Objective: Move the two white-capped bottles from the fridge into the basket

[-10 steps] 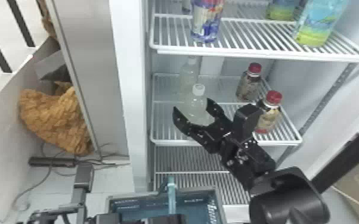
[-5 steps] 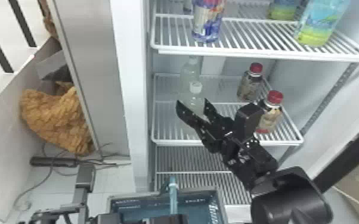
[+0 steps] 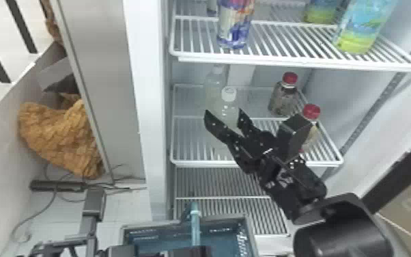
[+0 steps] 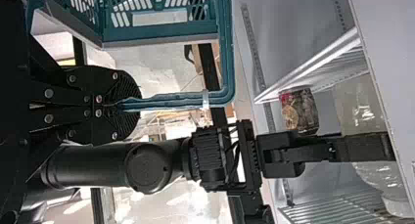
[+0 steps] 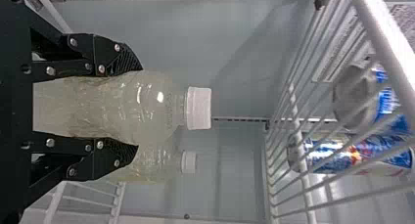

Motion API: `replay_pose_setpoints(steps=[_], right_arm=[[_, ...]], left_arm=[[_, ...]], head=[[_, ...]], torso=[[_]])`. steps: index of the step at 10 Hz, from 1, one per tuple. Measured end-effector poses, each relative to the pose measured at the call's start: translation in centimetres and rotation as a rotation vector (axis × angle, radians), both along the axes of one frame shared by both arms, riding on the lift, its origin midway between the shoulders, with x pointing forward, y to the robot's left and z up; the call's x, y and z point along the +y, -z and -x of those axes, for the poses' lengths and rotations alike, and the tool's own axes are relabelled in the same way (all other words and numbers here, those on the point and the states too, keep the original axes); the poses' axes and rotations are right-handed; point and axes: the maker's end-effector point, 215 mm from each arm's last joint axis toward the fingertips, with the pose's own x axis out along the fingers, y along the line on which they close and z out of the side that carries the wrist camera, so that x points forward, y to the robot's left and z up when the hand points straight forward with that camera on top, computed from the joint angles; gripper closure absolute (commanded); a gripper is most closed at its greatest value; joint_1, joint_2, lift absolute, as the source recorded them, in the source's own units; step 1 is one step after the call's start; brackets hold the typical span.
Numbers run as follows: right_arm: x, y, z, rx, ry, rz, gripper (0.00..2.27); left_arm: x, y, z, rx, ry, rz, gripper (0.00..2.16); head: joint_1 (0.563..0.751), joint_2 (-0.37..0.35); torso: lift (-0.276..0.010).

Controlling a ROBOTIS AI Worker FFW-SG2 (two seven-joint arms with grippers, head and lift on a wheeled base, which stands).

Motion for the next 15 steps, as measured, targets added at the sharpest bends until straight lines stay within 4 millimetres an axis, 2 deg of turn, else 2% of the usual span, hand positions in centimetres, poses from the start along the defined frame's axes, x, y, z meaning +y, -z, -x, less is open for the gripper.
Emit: replay_pose_setpoints(steps=[4, 11, 15], right_arm=[[-3.2, -1.3, 3.8, 0.062, 0.048, -0.016, 0.88], [-4.6, -1.5, 12.1, 0.247, 0.051, -0.032, 0.88], [-4.1, 1.1, 17.0, 0.471, 0.027, 0.0, 0.88]], left_arm=[[-0.1, -0.1, 0.0, -0.001, -0.001, 0.003, 1.16], [-0.1, -0.1, -0.1, -0.003, -0.001, 0.001, 1.16], [0.0, -0.1, -0.2, -0.003, -0.002, 0.001, 1.16]], head=[[0.695, -0.175], [0.695, -0.226], [0.695, -0.237]], torso=[[-0.26], [-0.26], [-0.26]])
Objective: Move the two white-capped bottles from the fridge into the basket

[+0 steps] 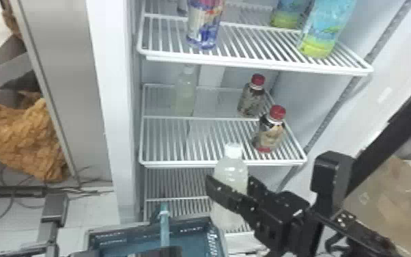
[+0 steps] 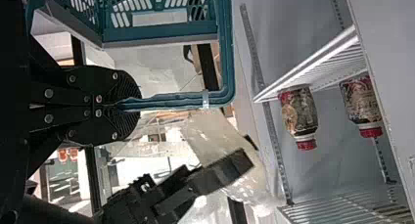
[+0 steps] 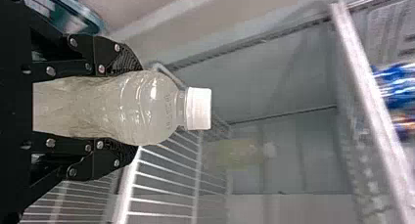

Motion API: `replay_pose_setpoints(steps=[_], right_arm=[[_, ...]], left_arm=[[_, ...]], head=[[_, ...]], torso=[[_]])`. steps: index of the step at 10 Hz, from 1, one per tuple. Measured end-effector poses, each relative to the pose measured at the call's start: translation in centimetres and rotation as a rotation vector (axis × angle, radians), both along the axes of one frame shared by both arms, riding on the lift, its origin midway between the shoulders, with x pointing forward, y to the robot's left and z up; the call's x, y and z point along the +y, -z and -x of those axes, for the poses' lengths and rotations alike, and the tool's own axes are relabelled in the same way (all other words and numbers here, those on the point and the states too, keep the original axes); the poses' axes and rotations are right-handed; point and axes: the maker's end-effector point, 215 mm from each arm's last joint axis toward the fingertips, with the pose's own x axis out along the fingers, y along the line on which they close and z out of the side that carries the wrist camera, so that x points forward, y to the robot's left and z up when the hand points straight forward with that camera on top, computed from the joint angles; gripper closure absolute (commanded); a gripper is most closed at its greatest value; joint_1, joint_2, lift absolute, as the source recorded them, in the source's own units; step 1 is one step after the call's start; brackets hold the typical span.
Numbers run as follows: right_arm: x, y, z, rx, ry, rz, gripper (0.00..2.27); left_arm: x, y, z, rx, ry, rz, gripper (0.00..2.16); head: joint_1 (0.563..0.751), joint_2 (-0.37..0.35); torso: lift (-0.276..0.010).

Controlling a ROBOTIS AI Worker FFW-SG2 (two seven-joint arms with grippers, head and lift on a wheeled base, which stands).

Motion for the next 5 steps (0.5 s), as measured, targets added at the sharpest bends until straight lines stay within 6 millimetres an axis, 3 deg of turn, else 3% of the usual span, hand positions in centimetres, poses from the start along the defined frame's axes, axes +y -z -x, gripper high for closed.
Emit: replay_pose_setpoints(steps=[5], right_arm=[[1.5, 4.6, 3.9, 0.241, -0.056, -0.005, 0.88]], left_arm=[[-0.2, 0.0, 0.2, 0.001, 0.006, 0.003, 1.16]], head=[[0.695, -0.232]], torso=[[-0.26]])
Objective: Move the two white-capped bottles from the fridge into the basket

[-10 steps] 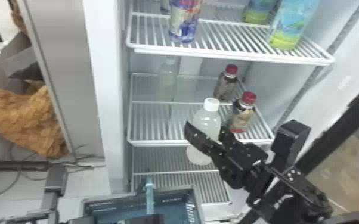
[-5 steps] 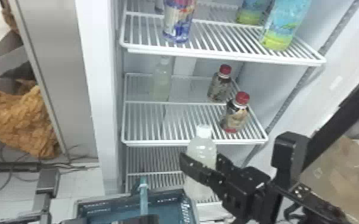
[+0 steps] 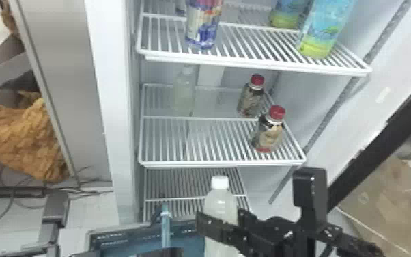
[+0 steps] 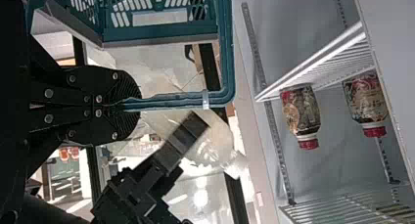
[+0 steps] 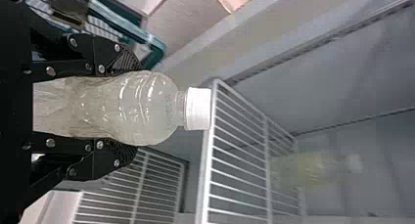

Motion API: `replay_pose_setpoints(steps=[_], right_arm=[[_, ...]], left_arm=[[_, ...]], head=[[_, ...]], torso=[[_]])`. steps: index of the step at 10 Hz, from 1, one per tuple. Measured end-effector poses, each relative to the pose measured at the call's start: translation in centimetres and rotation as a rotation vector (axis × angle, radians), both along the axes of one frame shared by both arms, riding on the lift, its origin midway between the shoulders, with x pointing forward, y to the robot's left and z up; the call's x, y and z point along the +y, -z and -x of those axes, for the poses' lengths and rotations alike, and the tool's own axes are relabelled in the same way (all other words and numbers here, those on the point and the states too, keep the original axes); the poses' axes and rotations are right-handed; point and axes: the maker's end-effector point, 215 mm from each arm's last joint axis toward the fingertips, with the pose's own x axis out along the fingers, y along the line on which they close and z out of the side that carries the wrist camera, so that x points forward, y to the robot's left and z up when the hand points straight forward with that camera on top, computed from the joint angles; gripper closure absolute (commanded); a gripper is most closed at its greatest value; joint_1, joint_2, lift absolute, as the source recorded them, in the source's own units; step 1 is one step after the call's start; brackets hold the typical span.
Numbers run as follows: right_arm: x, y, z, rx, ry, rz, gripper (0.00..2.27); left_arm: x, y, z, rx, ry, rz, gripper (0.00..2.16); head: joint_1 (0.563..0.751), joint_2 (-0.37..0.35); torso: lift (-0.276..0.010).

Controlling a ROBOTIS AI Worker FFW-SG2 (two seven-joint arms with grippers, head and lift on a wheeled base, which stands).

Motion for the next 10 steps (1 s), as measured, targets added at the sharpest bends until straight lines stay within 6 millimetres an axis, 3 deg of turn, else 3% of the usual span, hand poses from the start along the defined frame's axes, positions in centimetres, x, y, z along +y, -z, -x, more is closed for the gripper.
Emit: replay_pose_setpoints(steps=[4, 10], right_arm=[[1.4, 4.0, 1.2, 0.141, -0.052, -0.022, 0.88], [3.5, 9.0, 0.5, 0.248, -0.107, -0.047, 0.87]], left_arm=[[-0.1, -0.1, -0.1, -0.003, 0.002, 0.0, 1.16], [-0.1, -0.1, -0.1, -0.006, 0.005, -0.001, 1.16]], head=[[0.695, -0.214], [0.695, -0.172]], torso=[[-0.26], [-0.26]])
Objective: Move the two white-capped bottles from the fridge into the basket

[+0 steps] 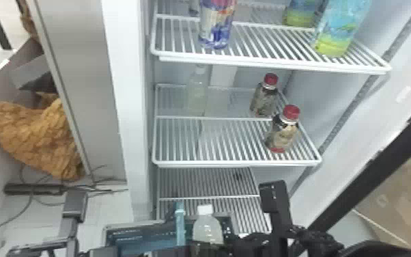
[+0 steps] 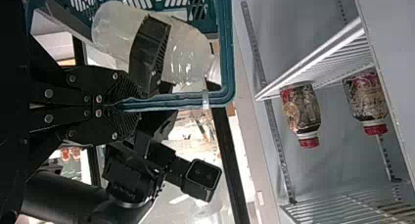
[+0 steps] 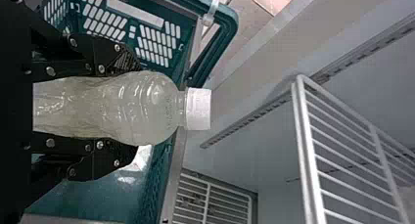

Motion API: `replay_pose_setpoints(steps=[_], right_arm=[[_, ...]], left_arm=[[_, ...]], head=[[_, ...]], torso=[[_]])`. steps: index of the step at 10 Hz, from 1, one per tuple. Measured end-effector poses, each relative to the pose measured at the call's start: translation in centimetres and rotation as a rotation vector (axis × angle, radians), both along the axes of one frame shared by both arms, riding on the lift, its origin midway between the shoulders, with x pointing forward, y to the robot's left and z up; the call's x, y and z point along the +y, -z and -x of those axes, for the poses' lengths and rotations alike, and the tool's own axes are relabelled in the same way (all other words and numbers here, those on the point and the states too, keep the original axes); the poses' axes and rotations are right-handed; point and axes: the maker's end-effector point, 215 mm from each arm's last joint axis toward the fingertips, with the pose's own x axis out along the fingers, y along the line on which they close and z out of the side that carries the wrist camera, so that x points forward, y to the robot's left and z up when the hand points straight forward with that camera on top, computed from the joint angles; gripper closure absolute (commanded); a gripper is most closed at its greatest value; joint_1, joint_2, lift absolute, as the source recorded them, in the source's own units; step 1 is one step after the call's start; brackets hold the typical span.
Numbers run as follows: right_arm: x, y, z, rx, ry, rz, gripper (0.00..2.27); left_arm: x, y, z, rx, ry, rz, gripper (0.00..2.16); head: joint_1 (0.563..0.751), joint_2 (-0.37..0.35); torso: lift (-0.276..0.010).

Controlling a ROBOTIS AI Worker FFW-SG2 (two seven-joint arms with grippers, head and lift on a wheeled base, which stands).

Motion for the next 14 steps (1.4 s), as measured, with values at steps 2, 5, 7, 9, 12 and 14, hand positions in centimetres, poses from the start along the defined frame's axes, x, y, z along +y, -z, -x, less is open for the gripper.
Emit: replay_pose_setpoints(steps=[2, 5, 7, 9, 12, 14], right_arm=[[0.3, 0.9, 0.1, 0.021, -0.008, 0.0, 0.61], [0.2, 1.0, 0.0, 0.021, -0.008, 0.003, 0.5], [0.2, 0.4, -0.3, -0.003, -0.003, 0.002, 0.5], [-0.9, -1.5, -1.9, -0.097, 0.029, 0.024, 0.51], [-3.3, -5.1, -4.3, -0.252, 0.108, 0.071, 0.52], [-3.9, -8.0, -6.1, -0.375, 0.147, 0.052, 0.52]], left_arm=[[0.0, 0.0, 0.0, 0.0, 0.001, -0.001, 1.16], [0.0, 0.0, 0.1, 0.001, 0.001, 0.002, 1.16], [0.0, 0.1, 0.1, 0.002, 0.0, -0.001, 1.16], [0.1, 0.0, 0.1, 0.002, -0.001, 0.001, 1.16], [0.1, 0.0, 0.0, 0.002, -0.002, 0.002, 1.16], [0.1, 0.0, 0.0, 0.002, -0.002, 0.004, 1.16]], head=[[0.695, -0.166], [0.695, -0.165], [0.695, -0.166], [0.695, -0.175], [0.695, -0.21], [0.695, -0.217]], torso=[[-0.26], [-0.26], [-0.26], [-0.26], [-0.26], [-0.26]])
